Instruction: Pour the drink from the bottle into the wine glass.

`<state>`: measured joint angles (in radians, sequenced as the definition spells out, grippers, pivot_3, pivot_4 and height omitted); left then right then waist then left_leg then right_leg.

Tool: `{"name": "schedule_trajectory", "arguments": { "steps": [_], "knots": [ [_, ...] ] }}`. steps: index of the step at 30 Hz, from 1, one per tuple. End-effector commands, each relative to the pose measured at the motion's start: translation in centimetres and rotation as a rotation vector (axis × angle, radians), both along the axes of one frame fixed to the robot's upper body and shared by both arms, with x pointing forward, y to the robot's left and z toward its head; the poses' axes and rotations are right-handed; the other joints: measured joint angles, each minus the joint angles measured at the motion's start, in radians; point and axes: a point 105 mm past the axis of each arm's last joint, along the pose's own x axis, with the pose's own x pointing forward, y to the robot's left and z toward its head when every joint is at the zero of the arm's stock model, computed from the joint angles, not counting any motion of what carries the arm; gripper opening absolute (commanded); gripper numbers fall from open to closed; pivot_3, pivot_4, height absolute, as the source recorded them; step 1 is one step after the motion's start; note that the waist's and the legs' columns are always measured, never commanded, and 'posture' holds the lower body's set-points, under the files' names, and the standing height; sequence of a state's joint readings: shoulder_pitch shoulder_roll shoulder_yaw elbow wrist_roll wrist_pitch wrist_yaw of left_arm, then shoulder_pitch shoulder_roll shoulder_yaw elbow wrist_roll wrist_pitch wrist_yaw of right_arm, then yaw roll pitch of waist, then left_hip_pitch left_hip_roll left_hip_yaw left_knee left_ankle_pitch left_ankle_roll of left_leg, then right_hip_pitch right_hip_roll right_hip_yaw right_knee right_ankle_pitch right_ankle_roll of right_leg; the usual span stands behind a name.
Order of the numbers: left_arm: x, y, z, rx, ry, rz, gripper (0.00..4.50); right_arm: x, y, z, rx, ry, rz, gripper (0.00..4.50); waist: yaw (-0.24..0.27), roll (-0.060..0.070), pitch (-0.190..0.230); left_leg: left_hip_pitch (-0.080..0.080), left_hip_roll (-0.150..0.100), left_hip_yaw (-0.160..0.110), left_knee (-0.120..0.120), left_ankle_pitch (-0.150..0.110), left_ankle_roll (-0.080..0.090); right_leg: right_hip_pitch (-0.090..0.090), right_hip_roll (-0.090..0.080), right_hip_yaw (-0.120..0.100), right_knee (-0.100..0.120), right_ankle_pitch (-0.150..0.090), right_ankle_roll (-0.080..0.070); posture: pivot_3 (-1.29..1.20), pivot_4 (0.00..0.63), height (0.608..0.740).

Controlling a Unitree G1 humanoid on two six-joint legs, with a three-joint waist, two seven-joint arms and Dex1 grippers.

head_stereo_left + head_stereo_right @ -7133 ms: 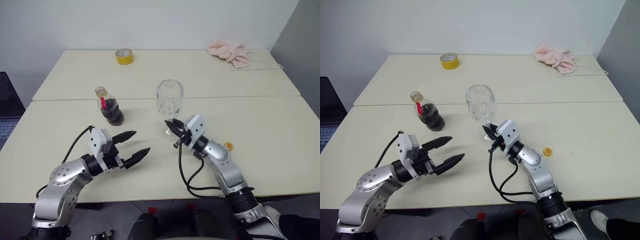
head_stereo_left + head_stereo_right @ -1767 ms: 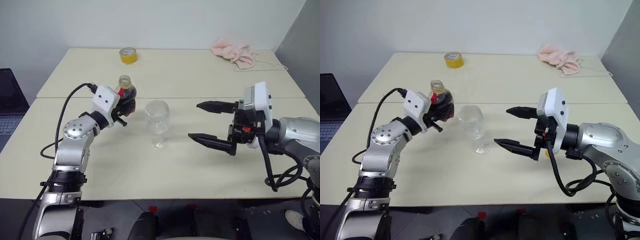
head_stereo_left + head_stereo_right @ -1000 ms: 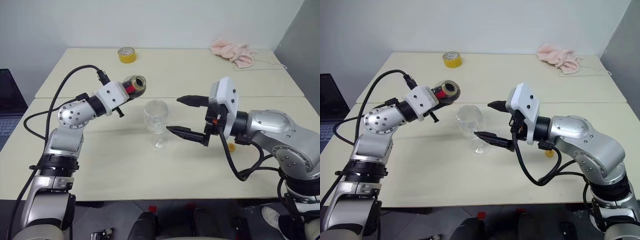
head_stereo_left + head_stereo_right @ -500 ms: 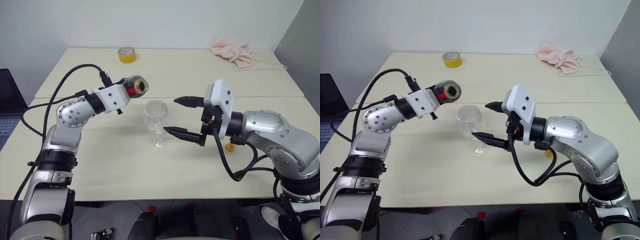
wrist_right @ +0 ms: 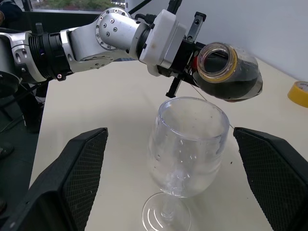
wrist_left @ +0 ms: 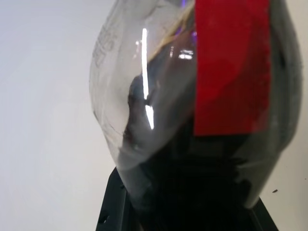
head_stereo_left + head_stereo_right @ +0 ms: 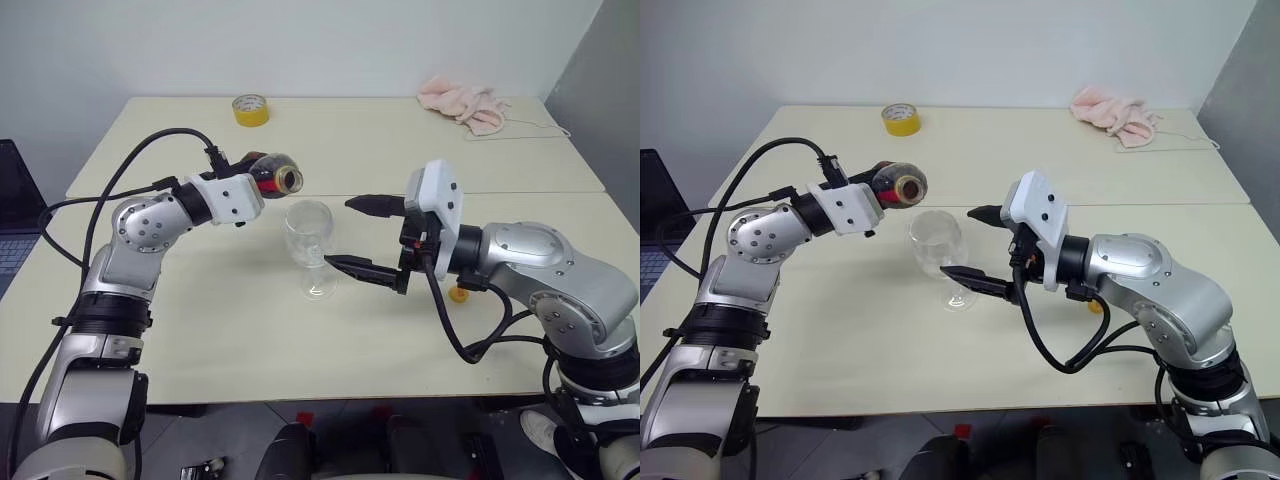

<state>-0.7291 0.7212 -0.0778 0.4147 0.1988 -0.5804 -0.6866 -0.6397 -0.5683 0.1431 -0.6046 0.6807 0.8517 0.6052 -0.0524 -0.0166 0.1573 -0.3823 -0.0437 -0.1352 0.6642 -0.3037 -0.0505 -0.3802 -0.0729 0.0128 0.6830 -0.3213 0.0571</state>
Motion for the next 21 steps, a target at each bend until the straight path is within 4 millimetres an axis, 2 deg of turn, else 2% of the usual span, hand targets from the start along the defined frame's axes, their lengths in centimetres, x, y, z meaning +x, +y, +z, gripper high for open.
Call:
{"name": "schedule_trajectory", "arguments": {
  "steps": [1, 21],
  "knots": [
    [-0.3, 0.1, 2.6, 0.017, -0.112, -0.011, 0.74, -0.2, 0.2, 0.7, 0.003, -0.040, 0.002, 4.50, 0.000, 0.000, 0.000, 0.000, 0.000, 0.000, 0.000, 0.000, 0.000, 0.000, 0.000, 0.000, 0.000, 0.000, 0.000, 0.00, 0.150, 0.740],
    [0.0, 0.1, 3.8, 0.088, -0.220, -0.013, 0.74, -0.1, 0.3, 0.4, -0.005, -0.050, -0.008, 4.50, -0.004, 0.000, 0.000, 0.000, 0.000, 0.000, 0.000, 0.000, 0.000, -0.001, 0.000, 0.000, 0.001, 0.000, 0.000, 0.00, 0.150, 0.740]
  ]
}}
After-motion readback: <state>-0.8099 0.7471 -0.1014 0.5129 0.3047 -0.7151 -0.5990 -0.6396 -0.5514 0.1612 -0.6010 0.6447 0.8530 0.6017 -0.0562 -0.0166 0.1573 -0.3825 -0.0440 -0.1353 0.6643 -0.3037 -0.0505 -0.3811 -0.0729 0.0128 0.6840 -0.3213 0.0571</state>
